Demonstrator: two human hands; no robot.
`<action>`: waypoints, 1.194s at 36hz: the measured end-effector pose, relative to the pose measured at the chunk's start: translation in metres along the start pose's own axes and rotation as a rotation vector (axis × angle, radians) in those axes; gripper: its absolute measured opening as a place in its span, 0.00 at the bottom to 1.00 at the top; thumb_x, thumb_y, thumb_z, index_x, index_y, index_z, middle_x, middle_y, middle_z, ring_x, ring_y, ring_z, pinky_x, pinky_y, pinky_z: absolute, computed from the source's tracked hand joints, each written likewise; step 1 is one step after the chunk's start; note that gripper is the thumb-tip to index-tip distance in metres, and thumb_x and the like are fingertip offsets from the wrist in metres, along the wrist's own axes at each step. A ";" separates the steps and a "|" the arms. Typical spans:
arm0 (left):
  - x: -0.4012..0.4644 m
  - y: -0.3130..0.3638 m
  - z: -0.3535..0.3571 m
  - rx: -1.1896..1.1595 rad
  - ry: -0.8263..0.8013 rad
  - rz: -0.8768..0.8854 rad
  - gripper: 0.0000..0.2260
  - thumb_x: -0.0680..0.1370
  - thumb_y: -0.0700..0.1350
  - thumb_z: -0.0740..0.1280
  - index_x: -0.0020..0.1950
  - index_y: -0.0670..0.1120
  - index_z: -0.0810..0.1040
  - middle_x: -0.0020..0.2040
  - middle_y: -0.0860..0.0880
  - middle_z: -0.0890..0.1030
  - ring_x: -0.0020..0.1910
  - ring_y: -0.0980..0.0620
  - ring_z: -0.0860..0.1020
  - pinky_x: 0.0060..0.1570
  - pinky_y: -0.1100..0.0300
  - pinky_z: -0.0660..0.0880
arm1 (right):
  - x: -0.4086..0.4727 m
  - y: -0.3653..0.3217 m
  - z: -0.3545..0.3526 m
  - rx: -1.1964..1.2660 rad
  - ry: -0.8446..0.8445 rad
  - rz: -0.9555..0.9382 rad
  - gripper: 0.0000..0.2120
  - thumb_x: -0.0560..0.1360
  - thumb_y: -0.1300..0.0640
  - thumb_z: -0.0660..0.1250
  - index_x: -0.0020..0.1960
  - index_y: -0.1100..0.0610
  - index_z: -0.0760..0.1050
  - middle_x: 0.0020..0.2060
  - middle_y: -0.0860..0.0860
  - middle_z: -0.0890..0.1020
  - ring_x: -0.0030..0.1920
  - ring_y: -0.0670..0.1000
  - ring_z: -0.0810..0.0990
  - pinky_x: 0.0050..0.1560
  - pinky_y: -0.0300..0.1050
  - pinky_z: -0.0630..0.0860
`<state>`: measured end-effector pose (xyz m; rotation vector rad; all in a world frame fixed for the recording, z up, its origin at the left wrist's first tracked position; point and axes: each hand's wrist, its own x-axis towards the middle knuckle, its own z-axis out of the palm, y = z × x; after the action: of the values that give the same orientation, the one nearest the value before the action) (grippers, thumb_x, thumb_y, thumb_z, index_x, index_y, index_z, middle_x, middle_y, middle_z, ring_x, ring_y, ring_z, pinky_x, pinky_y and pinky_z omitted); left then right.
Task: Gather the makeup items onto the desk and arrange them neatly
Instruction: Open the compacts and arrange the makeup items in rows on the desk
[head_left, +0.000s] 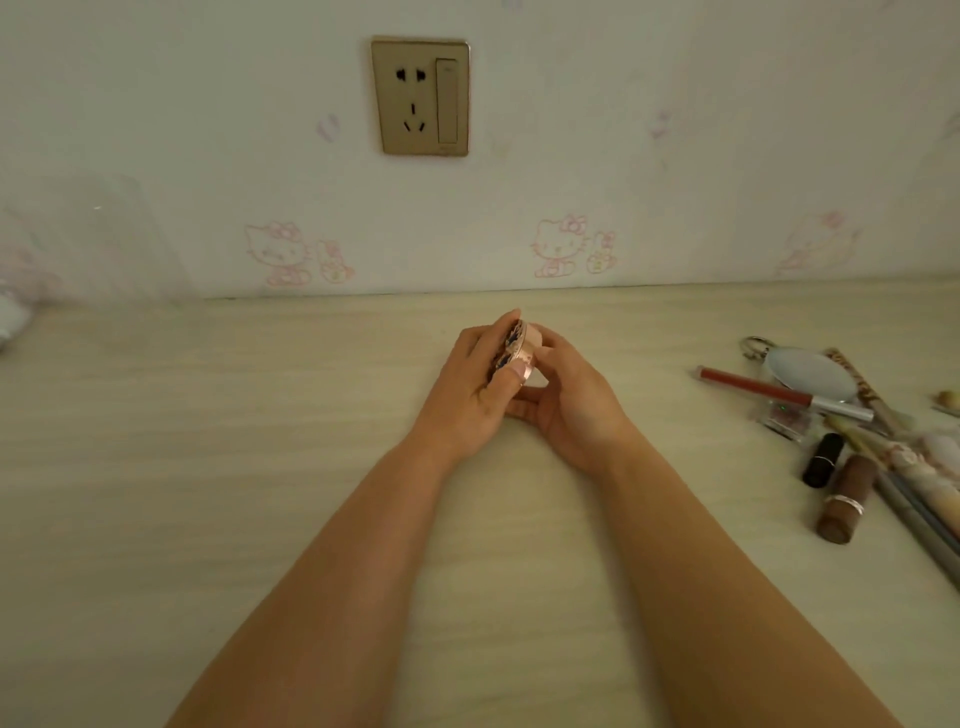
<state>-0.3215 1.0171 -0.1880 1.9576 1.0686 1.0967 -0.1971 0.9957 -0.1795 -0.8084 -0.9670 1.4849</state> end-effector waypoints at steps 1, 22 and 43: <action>0.000 0.000 0.000 0.004 -0.003 0.006 0.26 0.74 0.53 0.56 0.73 0.50 0.64 0.61 0.53 0.68 0.56 0.78 0.65 0.52 0.84 0.58 | 0.000 0.000 0.000 0.008 0.009 0.001 0.12 0.78 0.59 0.55 0.57 0.55 0.74 0.45 0.49 0.82 0.41 0.52 0.81 0.41 0.47 0.79; 0.000 0.004 0.001 -0.032 0.006 -0.086 0.26 0.73 0.59 0.53 0.70 0.55 0.65 0.58 0.52 0.66 0.53 0.54 0.75 0.55 0.63 0.69 | -0.003 -0.005 0.007 -0.109 -0.021 0.087 0.17 0.78 0.56 0.51 0.61 0.60 0.72 0.52 0.56 0.76 0.38 0.54 0.76 0.39 0.47 0.75; 0.003 -0.001 0.003 -0.021 0.073 -0.163 0.18 0.81 0.53 0.54 0.70 0.53 0.65 0.58 0.51 0.66 0.57 0.57 0.69 0.57 0.66 0.62 | -0.002 -0.003 0.011 -0.071 0.065 0.113 0.19 0.78 0.58 0.47 0.53 0.62 0.76 0.45 0.58 0.78 0.44 0.58 0.78 0.48 0.58 0.79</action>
<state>-0.3178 1.0195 -0.1890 1.7910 1.2277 1.0925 -0.2054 0.9924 -0.1724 -0.9707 -0.9421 1.5184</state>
